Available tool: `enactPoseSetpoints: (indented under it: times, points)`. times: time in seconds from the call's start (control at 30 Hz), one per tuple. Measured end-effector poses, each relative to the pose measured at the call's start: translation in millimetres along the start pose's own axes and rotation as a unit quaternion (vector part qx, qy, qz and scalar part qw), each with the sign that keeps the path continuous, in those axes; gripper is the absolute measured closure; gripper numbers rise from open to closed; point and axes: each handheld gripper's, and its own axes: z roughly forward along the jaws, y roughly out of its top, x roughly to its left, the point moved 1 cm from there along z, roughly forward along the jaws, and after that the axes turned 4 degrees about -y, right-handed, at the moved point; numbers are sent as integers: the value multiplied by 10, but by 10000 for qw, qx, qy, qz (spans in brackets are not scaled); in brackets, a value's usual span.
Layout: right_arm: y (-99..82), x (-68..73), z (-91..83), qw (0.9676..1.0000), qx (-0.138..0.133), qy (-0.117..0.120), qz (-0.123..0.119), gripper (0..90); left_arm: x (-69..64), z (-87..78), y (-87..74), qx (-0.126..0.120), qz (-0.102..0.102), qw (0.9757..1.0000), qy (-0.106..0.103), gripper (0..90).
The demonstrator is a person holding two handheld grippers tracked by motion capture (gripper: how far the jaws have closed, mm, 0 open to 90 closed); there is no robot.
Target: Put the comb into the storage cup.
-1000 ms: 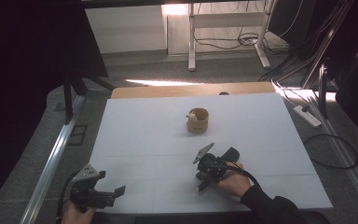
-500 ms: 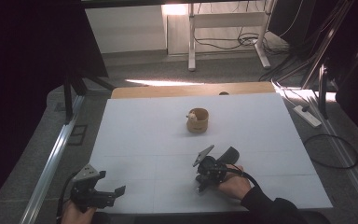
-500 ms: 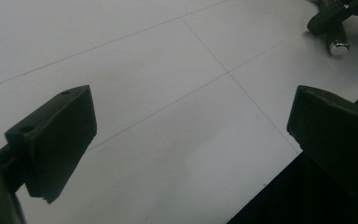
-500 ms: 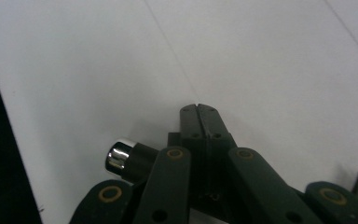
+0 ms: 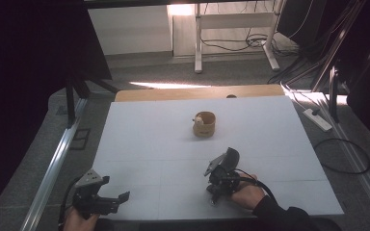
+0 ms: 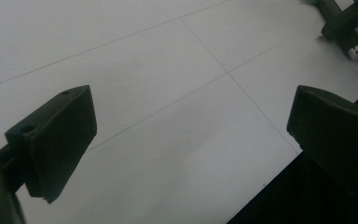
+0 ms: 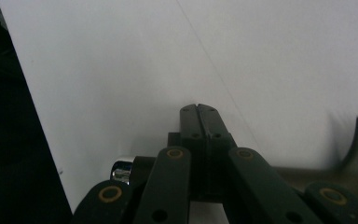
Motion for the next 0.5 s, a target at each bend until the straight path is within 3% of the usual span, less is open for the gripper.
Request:
enactPoseSetpoints:
  times: [0.5]
  points:
    - [-233,-128,-129,9997,86,5,223,899,1,-1,0,-10,-7,10000,-4,24]
